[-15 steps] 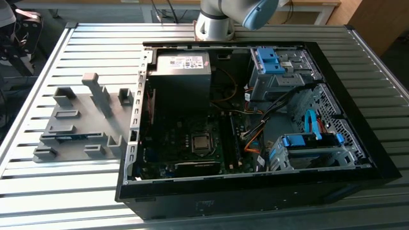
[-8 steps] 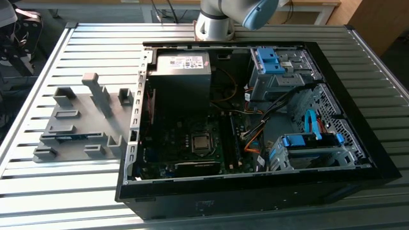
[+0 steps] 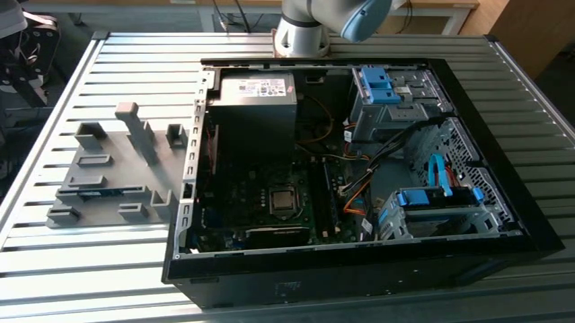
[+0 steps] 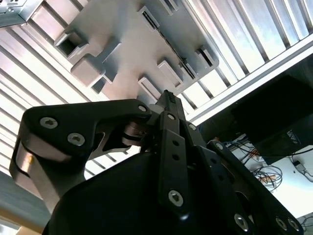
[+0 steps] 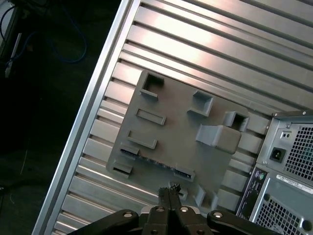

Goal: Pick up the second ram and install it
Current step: 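Pick up the second ram and move it above second insertion slot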

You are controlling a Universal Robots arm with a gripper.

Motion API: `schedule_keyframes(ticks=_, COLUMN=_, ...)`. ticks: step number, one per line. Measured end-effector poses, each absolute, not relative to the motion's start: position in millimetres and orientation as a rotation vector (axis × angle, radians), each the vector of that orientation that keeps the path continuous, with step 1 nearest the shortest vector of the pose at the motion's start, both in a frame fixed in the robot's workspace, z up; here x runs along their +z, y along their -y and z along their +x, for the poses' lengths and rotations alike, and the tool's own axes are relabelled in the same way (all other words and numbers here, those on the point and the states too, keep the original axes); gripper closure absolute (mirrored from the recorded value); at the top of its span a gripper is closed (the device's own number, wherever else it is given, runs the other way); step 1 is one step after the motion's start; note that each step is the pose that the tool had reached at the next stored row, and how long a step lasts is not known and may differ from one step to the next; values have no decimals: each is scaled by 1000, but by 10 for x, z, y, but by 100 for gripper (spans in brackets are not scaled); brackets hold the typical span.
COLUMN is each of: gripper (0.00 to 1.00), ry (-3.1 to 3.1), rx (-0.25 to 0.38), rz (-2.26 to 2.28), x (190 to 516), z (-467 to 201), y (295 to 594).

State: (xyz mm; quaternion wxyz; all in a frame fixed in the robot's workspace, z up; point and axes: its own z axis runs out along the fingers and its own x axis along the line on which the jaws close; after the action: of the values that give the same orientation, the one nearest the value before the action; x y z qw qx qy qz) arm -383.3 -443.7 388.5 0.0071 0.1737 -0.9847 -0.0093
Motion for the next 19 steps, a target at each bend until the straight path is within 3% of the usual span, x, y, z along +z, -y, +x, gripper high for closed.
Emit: schedule_keyframes(ticks=19, gripper=89, ry=3060, rx=-28, rz=643, x=3885, z=-3833, y=4440)
